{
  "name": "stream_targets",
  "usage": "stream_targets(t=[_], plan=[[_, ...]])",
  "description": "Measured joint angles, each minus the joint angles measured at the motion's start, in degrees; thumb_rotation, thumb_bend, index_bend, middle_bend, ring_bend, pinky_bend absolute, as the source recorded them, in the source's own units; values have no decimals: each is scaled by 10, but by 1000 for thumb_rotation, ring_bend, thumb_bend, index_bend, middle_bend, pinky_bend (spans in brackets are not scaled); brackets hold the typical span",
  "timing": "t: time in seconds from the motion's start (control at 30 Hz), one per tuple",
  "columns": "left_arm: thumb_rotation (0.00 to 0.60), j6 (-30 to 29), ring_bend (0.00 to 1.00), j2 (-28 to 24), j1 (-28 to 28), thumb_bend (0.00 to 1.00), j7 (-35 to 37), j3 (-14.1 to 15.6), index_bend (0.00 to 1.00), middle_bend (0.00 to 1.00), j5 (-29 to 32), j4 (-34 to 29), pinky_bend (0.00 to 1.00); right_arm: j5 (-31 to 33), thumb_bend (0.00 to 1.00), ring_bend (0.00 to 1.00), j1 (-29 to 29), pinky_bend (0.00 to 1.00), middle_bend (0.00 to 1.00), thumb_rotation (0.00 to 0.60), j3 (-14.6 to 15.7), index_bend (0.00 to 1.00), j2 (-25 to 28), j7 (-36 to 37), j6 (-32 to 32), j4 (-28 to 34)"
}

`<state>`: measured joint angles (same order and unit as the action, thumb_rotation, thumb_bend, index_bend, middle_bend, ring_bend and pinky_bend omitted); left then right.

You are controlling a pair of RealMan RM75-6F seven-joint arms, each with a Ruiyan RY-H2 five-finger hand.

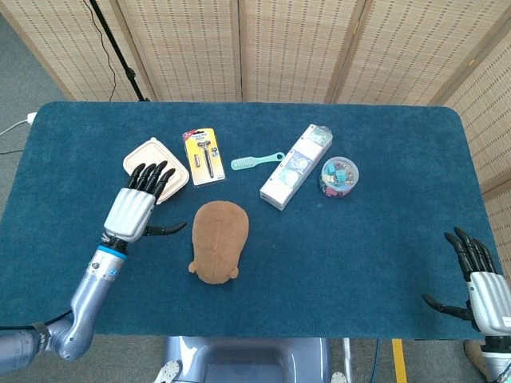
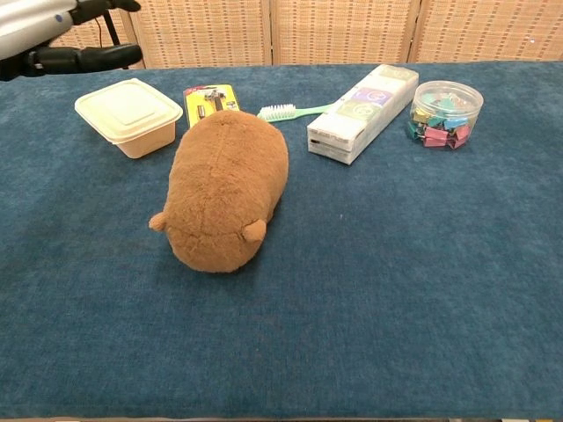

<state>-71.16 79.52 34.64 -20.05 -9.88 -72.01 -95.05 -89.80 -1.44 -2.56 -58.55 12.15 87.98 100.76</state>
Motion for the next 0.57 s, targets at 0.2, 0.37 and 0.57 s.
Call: stream_targets(t=[0.2, 0.37, 0.57], plan=[[211, -76, 0, -35, -91, 0, 108, 65, 0, 0, -63, 47, 0, 3, 0, 0, 0, 0, 0, 600, -1, 0, -5, -23, 2, -3], [480, -157, 0, -53, -178, 0, 191, 108, 0, 0, -95, 90, 0, 11, 0, 0, 2, 0, 0, 600, -7, 0, -14, -64, 10, -10], [579, -189, 0, -79, -236, 0, 239, 134, 0, 0, -103, 109, 0, 22, 0, 0, 7, 0, 0, 600, -16, 0, -30, -103, 25, -15]])
